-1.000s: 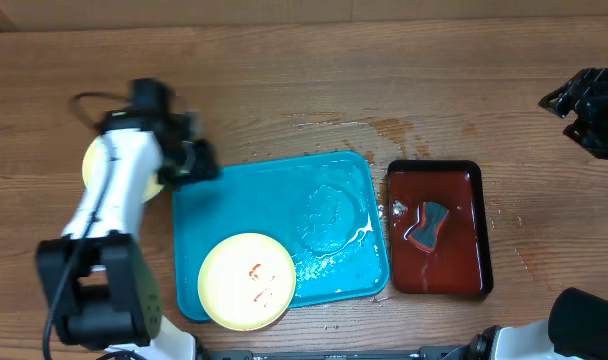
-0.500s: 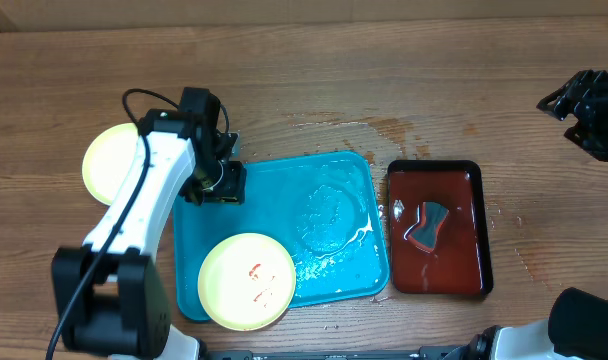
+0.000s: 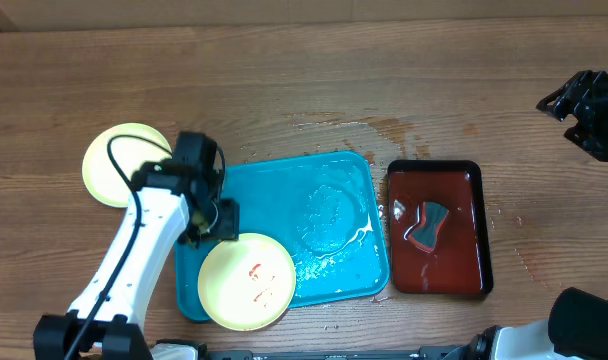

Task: Clean dirty plates on tray and stack at the side
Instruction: 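Move the left gripper to the lower yellow plate's rim on the teal tray, then grasp the lower yellow plate rim and slide it toward the tray center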

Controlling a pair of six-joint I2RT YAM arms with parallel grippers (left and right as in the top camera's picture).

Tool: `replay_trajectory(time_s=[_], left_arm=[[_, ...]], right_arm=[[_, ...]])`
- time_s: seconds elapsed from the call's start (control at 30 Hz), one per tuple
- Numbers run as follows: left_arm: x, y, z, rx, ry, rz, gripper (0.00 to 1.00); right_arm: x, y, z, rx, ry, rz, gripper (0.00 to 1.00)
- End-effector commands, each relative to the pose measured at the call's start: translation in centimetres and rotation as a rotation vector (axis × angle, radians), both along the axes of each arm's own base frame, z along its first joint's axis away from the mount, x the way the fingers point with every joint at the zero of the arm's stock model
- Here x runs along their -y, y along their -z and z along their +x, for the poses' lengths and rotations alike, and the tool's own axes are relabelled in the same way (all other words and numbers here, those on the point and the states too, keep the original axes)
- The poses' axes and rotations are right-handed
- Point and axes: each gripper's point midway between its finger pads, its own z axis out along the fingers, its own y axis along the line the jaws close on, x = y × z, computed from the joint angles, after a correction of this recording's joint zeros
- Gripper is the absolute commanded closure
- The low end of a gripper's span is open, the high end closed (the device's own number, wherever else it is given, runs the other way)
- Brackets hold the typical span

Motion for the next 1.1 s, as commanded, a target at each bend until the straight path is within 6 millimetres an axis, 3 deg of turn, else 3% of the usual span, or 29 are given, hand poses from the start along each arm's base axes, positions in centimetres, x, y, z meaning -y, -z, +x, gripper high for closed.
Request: replay_trajectory(time_s=[0.0,0.27,0.47,0.5,0.53,0.57,0.6,0.63,0.77,0.9,1.07], left_arm=[[-0.6,1.7,-0.6,-0.006,-0.035,0.042,0.37],[-1.2,5.1,-2.5,-0.051,-0.034,0.068,0.31],[-1.2,5.5,-2.4,-0.049,-0.034,0.068,0.3],[-1.2,5.5,-2.4,-0.048,-0.034,0.068,0.35],[-1.2,5.5,-2.4,-0.048,-0.034,0.068,0.49],[-1.2,5.5,-2.4,-0.048,-0.034,0.068,0.76],[-1.2,5.5,-2.4,-0.049,-0.034,0.068,0.89],[-1.2,5.5,-2.4,-0.049,-0.036,0.068,0.92],[-1.2,5.5,-2.4,-0.049,-0.042,0.067,0.88],[-1.2,5.5,-2.4,-0.049,-0.049,0.066,0.91],[-0.8,5.5,-2.5,-0.053,-0.049,0.041,0.73]], right_arm=[[0.1,-0.6,-0.3,0.019,-0.003,-0.019,0.34],[-0.5,-0.7,-0.4,0.025,-0.035,0.0,0.34],[-0.5,-0.7,-0.5,0.022,-0.036,0.001,0.34],[-0.5,-0.7,-0.5,0.022,-0.035,0.001,0.34],[-0.5,-0.7,-0.5,0.022,-0.036,0.001,0.34],[-0.5,-0.7,-0.5,0.022,-0.036,0.001,0.34],[-0.5,-0.7,-0.5,0.022,-0.036,0.001,0.34],[-0.5,-0.7,-0.5,0.022,-0.036,0.001,0.34],[-0.5,-0.7,-0.5,0.021,-0.036,0.002,0.34],[-0.5,-0.7,-0.5,0.019,-0.036,0.003,0.34],[-0.5,-0.7,-0.5,0.019,-0.036,0.003,0.34]])
